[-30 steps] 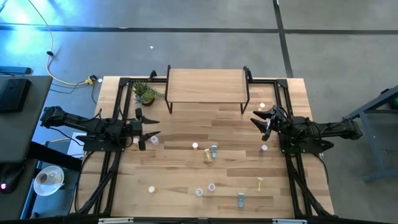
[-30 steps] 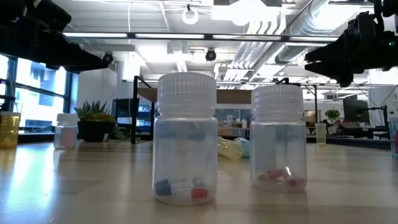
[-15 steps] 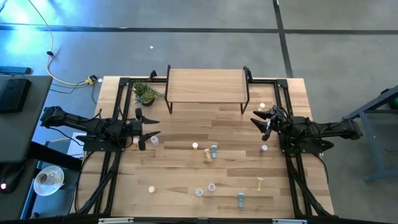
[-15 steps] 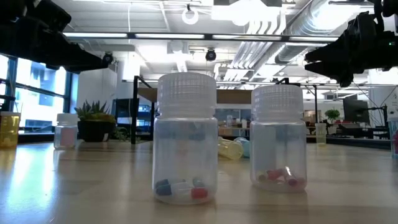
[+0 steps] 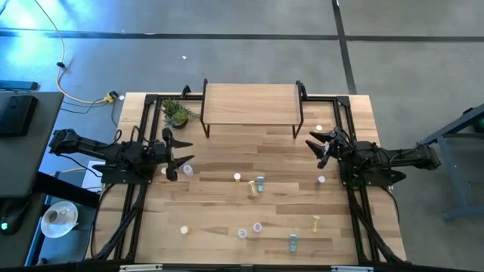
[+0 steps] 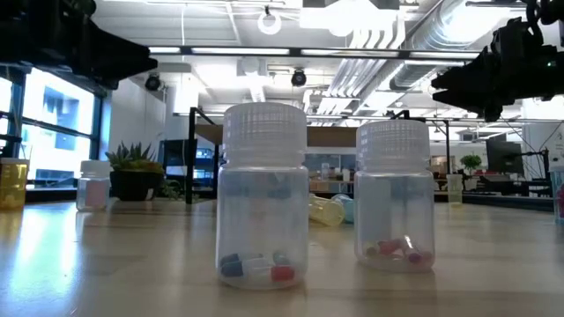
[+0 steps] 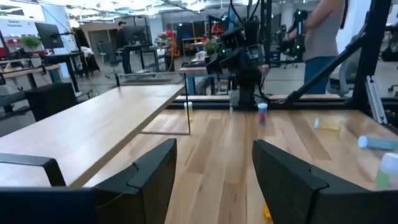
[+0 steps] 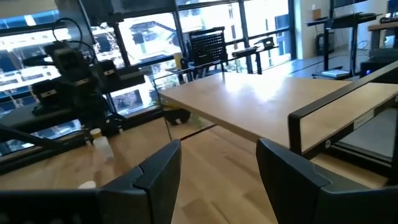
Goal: Pick and place medicine bottles onto shelf by color
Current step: Put the top yellow pill bottle on the shelf
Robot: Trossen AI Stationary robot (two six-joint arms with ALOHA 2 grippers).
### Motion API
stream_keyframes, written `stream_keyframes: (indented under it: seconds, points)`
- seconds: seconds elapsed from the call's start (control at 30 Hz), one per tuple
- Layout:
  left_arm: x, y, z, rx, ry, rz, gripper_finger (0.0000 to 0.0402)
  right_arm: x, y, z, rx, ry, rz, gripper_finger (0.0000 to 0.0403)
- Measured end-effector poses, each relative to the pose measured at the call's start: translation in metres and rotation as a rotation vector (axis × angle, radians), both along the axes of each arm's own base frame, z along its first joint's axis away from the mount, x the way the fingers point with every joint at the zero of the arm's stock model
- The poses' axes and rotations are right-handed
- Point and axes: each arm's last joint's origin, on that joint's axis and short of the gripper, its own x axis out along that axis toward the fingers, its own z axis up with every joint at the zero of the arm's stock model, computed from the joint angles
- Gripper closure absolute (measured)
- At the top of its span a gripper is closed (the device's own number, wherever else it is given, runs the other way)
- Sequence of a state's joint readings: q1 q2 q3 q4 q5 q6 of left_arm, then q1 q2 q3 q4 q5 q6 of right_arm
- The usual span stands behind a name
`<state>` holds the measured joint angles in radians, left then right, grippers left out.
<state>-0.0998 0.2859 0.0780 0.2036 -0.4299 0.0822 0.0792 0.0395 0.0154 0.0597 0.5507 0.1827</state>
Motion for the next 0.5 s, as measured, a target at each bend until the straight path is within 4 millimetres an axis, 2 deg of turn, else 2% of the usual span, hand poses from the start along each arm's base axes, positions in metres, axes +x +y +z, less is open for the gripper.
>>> stream_keyframes:
  seconds: [0.33,0.5]
  points:
    - [0.0,0.0,0.0,-0.024,-0.013,0.003,0.02,0.001,0.003,0.002,-0.004,-0.019,0.111,0.0203]
    - [-0.001,0.001,0.014,0.037,-0.131,0.048,0.02,0.001,0.002,0.007,-0.027,-0.062,0.082,0.0203]
